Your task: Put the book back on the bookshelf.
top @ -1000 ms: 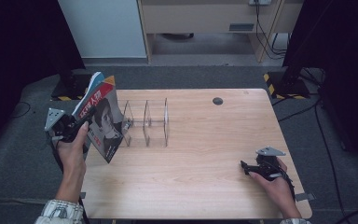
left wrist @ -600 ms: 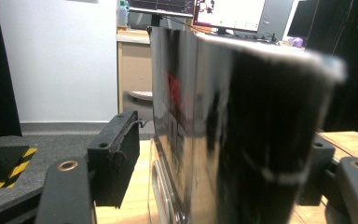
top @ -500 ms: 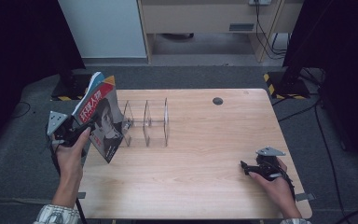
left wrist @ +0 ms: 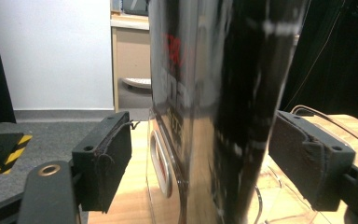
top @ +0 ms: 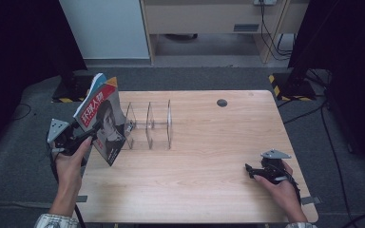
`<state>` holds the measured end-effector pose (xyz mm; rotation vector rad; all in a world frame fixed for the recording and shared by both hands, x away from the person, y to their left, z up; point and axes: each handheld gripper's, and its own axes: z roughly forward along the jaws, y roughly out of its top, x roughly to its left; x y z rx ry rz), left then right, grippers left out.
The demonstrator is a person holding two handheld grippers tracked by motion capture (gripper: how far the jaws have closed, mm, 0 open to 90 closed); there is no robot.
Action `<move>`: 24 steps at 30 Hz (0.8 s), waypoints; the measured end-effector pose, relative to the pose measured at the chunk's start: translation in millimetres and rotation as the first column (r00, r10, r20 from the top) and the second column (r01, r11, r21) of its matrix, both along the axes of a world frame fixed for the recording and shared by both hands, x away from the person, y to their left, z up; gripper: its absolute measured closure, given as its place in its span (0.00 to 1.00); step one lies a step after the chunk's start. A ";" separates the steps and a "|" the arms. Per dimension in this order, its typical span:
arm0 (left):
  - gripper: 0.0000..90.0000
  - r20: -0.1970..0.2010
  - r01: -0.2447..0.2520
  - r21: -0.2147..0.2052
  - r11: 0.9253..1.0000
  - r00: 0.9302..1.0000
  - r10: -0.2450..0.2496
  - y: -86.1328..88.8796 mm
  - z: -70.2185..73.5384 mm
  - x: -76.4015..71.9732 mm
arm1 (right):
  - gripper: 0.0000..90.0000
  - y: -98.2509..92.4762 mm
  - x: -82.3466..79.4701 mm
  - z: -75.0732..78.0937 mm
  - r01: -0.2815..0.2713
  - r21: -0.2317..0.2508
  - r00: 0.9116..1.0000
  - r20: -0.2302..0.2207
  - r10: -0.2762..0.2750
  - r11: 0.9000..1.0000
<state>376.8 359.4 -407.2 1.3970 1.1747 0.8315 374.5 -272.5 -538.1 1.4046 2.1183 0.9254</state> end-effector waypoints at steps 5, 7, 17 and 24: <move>0.16 -0.028 0.008 0.012 1.000 1.000 -0.008 -0.9 -6.1 -3.1 | 0.17 0.0 -0.1 0.1 -0.002 0.002 1.000 -0.003 0.002 1.000; 0.14 -0.037 0.018 0.013 1.000 0.999 -0.017 -1.1 -8.7 -4.2 | 0.17 0.1 -0.1 0.0 -0.001 0.001 1.000 -0.001 0.001 1.000; 0.08 -0.065 0.023 0.036 0.999 0.998 -0.021 -0.2 -19.1 -12.9 | 0.17 -0.1 0.0 0.0 -0.002 0.001 1.000 -0.001 0.002 1.000; 0.06 -0.088 0.047 0.057 0.997 0.995 -0.042 -0.8 -25.0 -19.0 | 0.17 -0.1 0.2 0.0 -0.005 0.002 1.000 -0.002 0.005 1.000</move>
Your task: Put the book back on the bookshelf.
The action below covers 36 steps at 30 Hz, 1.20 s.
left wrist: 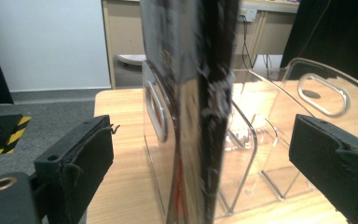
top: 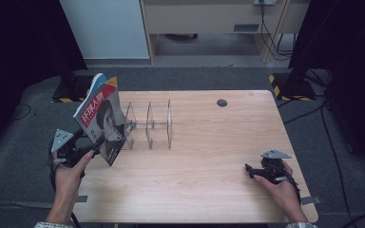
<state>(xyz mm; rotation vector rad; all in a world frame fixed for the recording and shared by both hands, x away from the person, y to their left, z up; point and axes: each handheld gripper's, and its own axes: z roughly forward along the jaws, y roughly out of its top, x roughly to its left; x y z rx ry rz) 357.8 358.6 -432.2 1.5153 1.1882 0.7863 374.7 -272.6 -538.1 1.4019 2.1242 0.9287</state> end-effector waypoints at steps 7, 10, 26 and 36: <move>0.05 -0.027 0.012 0.015 1.000 1.000 -0.011 -3.2 -10.5 -2.5 | 0.16 0.1 2.0 -0.2 -0.014 -0.005 1.000 0.002 0.014 1.000; 0.05 -0.023 0.008 0.023 1.000 1.000 -0.007 -2.7 -11.6 -3.8 | 0.16 0.2 2.7 0.0 -0.018 -0.003 1.000 0.002 0.018 1.000; 0.05 -0.060 0.022 0.045 0.999 0.998 -0.019 -0.7 -23.7 -13.2 | 0.16 0.7 2.1 -0.1 -0.014 -0.002 1.000 0.001 0.014 1.000; 0.05 -0.083 0.057 0.065 0.996 0.995 -0.051 -3.4 -30.9 -18.7 | 0.16 1.0 1.4 0.0 -0.013 -0.001 1.000 -0.001 0.013 1.000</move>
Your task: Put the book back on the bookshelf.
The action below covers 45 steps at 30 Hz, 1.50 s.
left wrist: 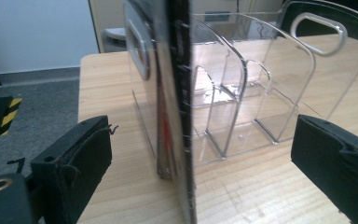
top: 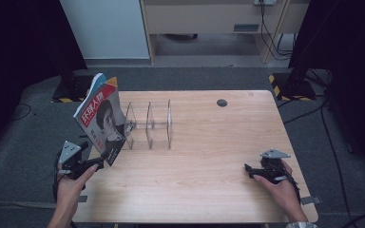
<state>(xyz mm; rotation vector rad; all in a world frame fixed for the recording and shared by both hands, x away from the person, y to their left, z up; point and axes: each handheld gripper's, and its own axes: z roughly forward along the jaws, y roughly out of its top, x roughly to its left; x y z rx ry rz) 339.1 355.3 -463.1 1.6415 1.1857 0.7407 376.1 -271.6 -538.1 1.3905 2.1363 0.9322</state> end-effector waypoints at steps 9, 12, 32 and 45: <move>0.05 -0.023 0.030 0.024 0.999 0.999 -0.030 -6.2 -7.0 -7.2 | 0.16 -0.2 -0.4 0.1 -0.005 -0.002 1.000 -0.001 0.005 1.000; 0.05 -0.033 0.031 0.023 0.999 0.999 -0.030 -6.5 -10.6 -8.5 | 0.16 -0.1 -0.7 0.0 -0.010 -0.003 1.000 0.000 0.010 1.000; 0.05 -0.083 0.108 0.050 0.993 0.991 -0.103 -18.2 -26.3 -31.9 | 0.16 0.2 -0.9 0.0 -0.004 -0.005 1.000 0.003 0.004 1.000; 0.05 -0.121 0.233 0.101 0.967 0.968 -0.221 -57.1 -27.3 -21.5 | 0.16 0.2 -0.9 -0.1 -0.004 -0.004 1.000 0.003 0.004 1.000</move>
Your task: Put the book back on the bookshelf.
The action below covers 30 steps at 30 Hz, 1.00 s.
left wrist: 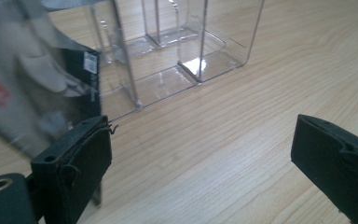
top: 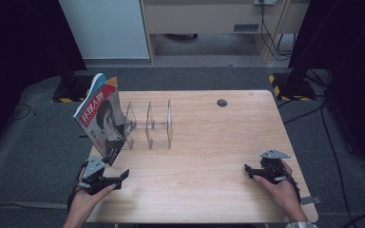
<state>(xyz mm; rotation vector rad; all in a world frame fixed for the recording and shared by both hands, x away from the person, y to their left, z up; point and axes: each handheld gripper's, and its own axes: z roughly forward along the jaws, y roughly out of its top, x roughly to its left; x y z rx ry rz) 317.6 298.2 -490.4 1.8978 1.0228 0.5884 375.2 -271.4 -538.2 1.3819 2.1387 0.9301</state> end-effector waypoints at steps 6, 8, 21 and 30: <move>0.05 -0.016 0.063 0.019 0.998 0.998 -0.063 -16.9 1.9 10.8 | 0.16 0.1 0.0 0.0 0.000 0.001 1.000 -0.001 0.000 1.000; 0.05 -0.017 0.070 0.023 0.997 0.997 -0.070 -21.4 2.4 15.0 | 0.16 0.1 0.0 0.0 0.000 0.002 1.000 -0.001 0.000 1.000; 0.04 -0.034 0.121 0.057 0.991 0.992 -0.119 -47.0 5.8 33.6 | 0.16 0.1 0.0 -0.1 0.000 0.001 1.000 -0.001 0.000 1.000; 0.05 -0.034 0.154 0.062 0.986 0.988 -0.152 -70.9 5.7 42.1 | 0.16 0.0 0.0 0.0 -0.001 0.000 1.000 0.000 0.001 1.000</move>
